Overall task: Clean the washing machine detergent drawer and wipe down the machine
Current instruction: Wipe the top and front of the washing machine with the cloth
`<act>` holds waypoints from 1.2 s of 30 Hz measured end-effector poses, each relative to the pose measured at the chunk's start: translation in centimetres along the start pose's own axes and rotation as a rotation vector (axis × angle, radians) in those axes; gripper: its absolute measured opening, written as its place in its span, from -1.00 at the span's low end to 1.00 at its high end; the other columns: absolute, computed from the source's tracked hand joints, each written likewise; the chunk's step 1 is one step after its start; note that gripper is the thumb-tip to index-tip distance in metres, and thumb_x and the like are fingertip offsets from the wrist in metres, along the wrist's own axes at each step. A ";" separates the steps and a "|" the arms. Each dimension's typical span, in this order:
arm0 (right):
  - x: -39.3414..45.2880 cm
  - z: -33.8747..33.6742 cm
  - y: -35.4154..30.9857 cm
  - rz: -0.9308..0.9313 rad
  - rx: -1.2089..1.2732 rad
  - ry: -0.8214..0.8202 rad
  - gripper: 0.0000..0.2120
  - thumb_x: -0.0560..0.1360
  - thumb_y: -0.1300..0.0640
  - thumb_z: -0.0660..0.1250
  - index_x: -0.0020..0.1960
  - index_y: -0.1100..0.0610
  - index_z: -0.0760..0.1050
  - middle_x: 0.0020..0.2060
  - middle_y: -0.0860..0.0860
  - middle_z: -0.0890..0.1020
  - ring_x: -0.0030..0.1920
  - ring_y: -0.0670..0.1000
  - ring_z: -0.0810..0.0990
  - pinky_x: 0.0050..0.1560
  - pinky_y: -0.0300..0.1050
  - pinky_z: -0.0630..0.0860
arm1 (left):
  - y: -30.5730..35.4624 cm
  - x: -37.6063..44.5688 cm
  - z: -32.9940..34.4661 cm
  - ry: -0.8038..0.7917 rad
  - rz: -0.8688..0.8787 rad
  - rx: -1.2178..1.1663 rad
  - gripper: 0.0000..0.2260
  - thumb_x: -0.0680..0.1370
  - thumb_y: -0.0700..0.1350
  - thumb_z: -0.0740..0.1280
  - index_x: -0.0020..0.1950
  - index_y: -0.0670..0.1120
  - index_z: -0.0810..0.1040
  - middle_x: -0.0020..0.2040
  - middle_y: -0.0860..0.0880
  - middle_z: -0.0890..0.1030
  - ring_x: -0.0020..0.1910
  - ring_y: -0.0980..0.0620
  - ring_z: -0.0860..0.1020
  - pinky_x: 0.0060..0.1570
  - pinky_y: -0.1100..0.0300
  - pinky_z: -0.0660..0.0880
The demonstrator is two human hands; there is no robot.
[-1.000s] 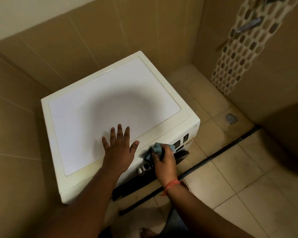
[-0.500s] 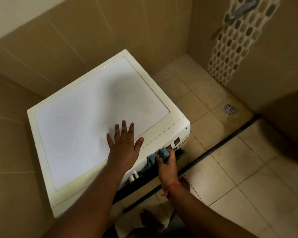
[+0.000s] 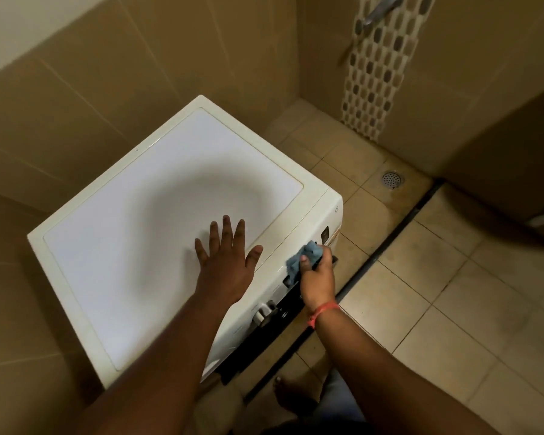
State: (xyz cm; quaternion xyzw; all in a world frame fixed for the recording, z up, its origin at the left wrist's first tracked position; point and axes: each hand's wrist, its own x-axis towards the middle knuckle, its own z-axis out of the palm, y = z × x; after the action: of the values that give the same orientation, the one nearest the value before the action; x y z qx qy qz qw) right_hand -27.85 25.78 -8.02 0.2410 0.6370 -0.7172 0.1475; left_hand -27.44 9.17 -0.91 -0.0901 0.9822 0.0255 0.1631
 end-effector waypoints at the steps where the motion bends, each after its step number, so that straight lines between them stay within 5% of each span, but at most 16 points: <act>1: 0.3 0.2 0.2 0.049 0.042 0.034 -0.76 0.62 0.25 0.18 0.13 -0.09 0.39 -0.12 0.09 0.61 -0.14 0.09 0.62 -0.14 0.00 0.62 | -0.4 -0.3 0.2 -0.003 0.011 0.008 -0.31 0.52 0.31 -0.28 0.61 0.04 -0.17 0.62 -0.07 -0.18 0.58 -0.14 -0.21 0.48 -0.28 -0.17; 3: 0.7 0.3 0.4 0.155 0.107 0.078 -0.69 0.60 0.36 0.13 0.17 -0.01 0.38 -0.21 0.11 0.57 -0.23 0.09 0.59 -0.23 -0.02 0.58 | -1.1 -0.6 0.3 -0.007 0.033 0.013 -0.30 0.52 0.31 -0.29 0.60 0.04 -0.17 0.61 -0.07 -0.20 0.58 -0.13 -0.22 0.48 -0.27 -0.19; 5: 0.5 0.3 0.6 0.107 0.083 0.097 -0.68 0.57 0.39 0.13 0.17 0.02 0.38 -0.13 0.11 0.58 -0.11 0.10 0.62 -0.17 -0.14 0.57 | -1.5 -0.9 0.5 -0.001 0.063 0.016 -0.30 0.51 0.32 -0.29 0.60 0.05 -0.17 0.61 -0.06 -0.21 0.58 -0.13 -0.23 0.48 -0.27 -0.20; 9: -1.0 0.8 0.9 -0.068 -0.013 0.069 -0.78 0.62 0.22 0.23 0.12 -0.10 0.42 0.06 0.05 0.58 0.06 -0.02 0.59 0.00 -0.17 0.55 | -2.1 -1.0 1.1 -0.014 0.092 0.035 -0.28 0.50 0.33 -0.28 0.61 0.05 -0.16 0.61 -0.07 -0.20 0.58 -0.13 -0.22 0.48 -0.28 -0.19; 14: 1.1 0.1 0.7 0.052 -0.010 0.162 -0.69 0.58 0.42 0.05 0.17 0.10 0.39 -0.12 0.09 0.57 -0.17 -0.02 0.57 -0.26 -0.30 0.47 | -1.4 -1.0 0.6 0.010 0.154 0.032 -0.29 0.51 0.32 -0.28 0.61 0.04 -0.16 0.61 -0.06 -0.21 0.58 -0.11 -0.24 0.48 -0.26 -0.20; 20: 1.0 0.6 -0.1 -0.200 -0.125 0.171 -0.87 0.61 0.25 0.22 0.07 0.03 0.43 0.10 0.07 0.53 -0.02 -0.14 0.55 -0.13 -0.51 0.44 | -1.0 0.5 0.7 0.002 0.150 0.058 -0.31 0.53 0.32 -0.24 0.61 0.04 -0.16 0.61 -0.07 -0.20 0.58 -0.12 -0.22 0.48 -0.27 -0.19; 23: 3.0 -0.4 -0.7 -0.133 -0.110 0.188 -0.85 0.61 0.28 0.18 0.07 0.05 0.39 0.07 0.14 0.56 0.04 0.05 0.58 -0.09 -0.31 0.50 | -0.2 1.0 0.4 -0.007 0.147 0.045 -0.30 0.52 0.32 -0.24 0.61 0.04 -0.16 0.61 -0.06 -0.21 0.58 -0.12 -0.23 0.47 -0.26 -0.21; 26: 4.2 -1.7 -1.1 -0.051 -0.108 0.144 -0.88 0.62 0.34 0.13 0.09 0.16 0.35 -0.13 0.17 0.57 -0.15 0.12 0.59 -0.22 -0.23 0.57 | 1.2 1.8 -0.3 0.004 0.144 0.021 -0.30 0.52 0.32 -0.23 0.61 0.04 -0.15 0.61 -0.06 -0.20 0.58 -0.12 -0.22 0.47 -0.26 -0.20; 30: 4.7 -1.8 -2.2 -0.178 -0.166 0.105 -0.80 0.60 0.22 0.21 0.00 -0.10 0.40 0.04 0.10 0.58 0.03 0.03 0.59 0.05 -0.03 0.58 | 3.3 3.4 -0.9 0.003 0.135 0.045 -0.29 0.51 0.33 -0.24 0.61 0.05 -0.16 0.61 -0.07 -0.20 0.58 -0.13 -0.21 0.48 -0.26 -0.18; 36: 8.8 -3.9 -4.0 -0.075 -0.148 0.164 -0.83 0.59 0.30 0.14 0.00 0.04 0.38 -0.09 0.12 0.58 -0.22 -0.06 0.57 -0.22 -0.17 0.55 | 6.3 5.6 -1.9 0.011 0.131 0.044 -0.27 0.50 0.35 -0.31 0.61 0.05 -0.17 0.62 -0.07 -0.19 0.58 -0.13 -0.21 0.48 -0.27 -0.18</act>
State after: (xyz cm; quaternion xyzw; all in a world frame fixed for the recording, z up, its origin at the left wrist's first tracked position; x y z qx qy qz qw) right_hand -36.68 31.08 -9.59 0.2634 0.7070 -0.6508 0.0852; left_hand -34.41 14.26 -0.79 -0.0220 0.9871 0.0140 0.1578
